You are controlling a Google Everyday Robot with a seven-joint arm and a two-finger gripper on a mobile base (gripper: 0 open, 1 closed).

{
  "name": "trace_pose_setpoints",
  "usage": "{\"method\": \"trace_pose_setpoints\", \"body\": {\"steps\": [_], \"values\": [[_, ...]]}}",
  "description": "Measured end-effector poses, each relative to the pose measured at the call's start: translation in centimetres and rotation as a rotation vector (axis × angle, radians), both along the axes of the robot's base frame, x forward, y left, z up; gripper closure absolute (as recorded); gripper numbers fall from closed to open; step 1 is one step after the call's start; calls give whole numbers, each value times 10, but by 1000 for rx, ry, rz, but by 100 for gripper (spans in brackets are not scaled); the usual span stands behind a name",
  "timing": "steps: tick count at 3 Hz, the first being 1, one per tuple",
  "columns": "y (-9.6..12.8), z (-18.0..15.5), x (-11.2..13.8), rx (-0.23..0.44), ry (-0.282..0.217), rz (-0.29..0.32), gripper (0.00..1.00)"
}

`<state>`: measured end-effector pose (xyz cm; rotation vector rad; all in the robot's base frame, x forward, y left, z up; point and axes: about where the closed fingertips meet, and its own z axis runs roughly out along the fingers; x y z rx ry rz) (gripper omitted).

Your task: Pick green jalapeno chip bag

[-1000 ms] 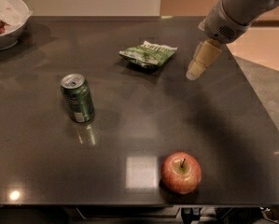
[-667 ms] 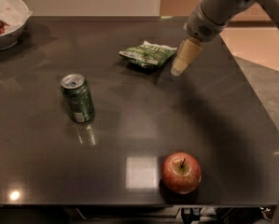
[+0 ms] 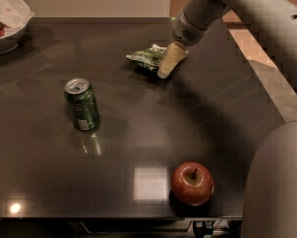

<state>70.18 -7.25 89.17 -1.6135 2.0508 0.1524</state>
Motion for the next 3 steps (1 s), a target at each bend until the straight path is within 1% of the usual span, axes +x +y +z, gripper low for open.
{"method": "trace_pose_setpoints", "body": {"steps": [1, 2, 3], "values": [[22, -14, 5, 9, 19, 17, 0], [31, -29, 9, 1, 39, 16, 0], [33, -39, 12, 1, 56, 13, 18]]}}
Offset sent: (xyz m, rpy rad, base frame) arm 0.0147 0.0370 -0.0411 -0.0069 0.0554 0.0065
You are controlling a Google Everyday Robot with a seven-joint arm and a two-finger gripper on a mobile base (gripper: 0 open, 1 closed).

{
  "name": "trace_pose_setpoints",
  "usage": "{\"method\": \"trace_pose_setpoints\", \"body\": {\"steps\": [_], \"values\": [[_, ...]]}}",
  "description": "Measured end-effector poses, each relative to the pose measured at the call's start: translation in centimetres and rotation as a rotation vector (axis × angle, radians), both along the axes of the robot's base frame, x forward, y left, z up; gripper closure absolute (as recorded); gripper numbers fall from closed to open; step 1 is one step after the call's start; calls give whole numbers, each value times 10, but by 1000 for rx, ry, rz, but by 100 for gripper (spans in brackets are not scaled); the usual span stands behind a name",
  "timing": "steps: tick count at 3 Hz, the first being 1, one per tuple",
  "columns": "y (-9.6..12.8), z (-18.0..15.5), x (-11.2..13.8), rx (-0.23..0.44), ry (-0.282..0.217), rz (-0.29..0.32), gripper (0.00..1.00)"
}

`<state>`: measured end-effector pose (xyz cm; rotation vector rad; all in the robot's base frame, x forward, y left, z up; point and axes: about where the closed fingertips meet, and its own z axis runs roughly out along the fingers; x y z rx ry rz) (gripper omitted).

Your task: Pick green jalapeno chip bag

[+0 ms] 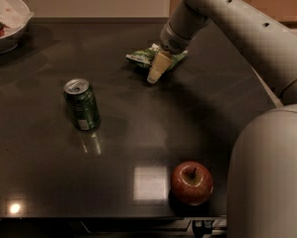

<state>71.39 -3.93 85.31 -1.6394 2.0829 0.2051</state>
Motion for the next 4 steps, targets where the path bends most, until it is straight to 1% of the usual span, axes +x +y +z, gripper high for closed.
{"method": "trace_pose_setpoints", "body": {"steps": [1, 2, 3, 4], "values": [[1, 1, -2, 12, 6, 8, 41], [0, 13, -12, 29, -4, 32, 65], [-6, 33, -26, 54, -28, 67, 87], [-13, 64, -46, 81, -70, 119, 100]]}}
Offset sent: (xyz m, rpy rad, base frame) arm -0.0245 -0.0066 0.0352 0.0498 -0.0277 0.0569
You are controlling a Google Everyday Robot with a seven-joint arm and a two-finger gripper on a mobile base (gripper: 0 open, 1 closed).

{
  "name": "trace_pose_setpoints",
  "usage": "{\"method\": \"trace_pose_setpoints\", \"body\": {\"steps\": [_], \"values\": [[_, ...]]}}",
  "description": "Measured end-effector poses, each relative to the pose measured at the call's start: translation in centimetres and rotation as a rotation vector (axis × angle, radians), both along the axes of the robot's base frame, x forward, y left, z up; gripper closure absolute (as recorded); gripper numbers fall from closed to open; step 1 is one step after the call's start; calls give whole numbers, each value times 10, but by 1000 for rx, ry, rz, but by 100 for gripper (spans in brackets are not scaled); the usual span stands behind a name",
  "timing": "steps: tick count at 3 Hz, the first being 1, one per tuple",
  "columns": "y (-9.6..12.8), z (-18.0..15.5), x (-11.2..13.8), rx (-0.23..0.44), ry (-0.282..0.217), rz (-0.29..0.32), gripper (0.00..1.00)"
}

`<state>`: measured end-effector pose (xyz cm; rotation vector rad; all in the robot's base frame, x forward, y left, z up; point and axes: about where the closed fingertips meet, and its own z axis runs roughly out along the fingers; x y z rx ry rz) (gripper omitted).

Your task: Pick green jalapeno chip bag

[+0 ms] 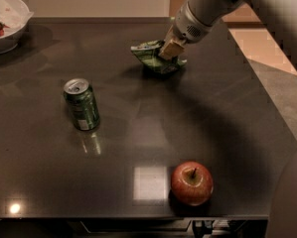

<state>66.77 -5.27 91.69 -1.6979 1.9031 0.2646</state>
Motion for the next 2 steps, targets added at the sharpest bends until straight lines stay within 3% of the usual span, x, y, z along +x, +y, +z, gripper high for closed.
{"method": "trace_pose_setpoints", "body": {"steps": [2], "values": [[-13, 62, -32, 26, -103, 76, 100]]}}
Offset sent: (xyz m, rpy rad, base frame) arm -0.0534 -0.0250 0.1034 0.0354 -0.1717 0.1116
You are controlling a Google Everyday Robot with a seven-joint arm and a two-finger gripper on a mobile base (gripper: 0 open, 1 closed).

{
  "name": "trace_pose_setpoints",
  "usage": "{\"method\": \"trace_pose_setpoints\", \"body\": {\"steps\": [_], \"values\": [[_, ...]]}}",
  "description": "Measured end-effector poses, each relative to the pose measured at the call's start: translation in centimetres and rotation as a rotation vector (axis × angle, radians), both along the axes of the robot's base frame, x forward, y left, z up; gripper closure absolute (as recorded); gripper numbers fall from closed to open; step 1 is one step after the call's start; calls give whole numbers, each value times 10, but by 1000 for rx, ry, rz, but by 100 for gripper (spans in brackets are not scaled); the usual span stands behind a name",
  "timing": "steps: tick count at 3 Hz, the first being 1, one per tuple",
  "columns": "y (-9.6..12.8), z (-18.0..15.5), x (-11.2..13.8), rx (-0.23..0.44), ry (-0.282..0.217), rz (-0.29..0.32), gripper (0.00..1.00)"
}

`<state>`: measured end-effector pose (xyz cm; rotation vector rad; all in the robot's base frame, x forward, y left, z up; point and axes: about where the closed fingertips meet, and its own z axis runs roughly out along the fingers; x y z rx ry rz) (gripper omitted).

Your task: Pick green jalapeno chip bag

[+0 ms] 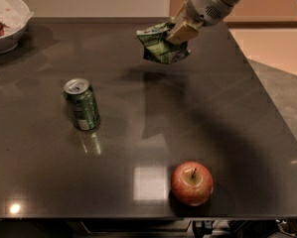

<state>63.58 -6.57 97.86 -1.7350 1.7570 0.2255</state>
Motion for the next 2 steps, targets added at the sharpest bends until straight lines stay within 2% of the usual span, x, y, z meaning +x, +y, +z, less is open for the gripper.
{"method": "trace_pose_setpoints", "body": {"steps": [1, 2], "values": [[-11, 42, -22, 18, -73, 40, 100], [-11, 42, -22, 18, -73, 40, 100]]}}
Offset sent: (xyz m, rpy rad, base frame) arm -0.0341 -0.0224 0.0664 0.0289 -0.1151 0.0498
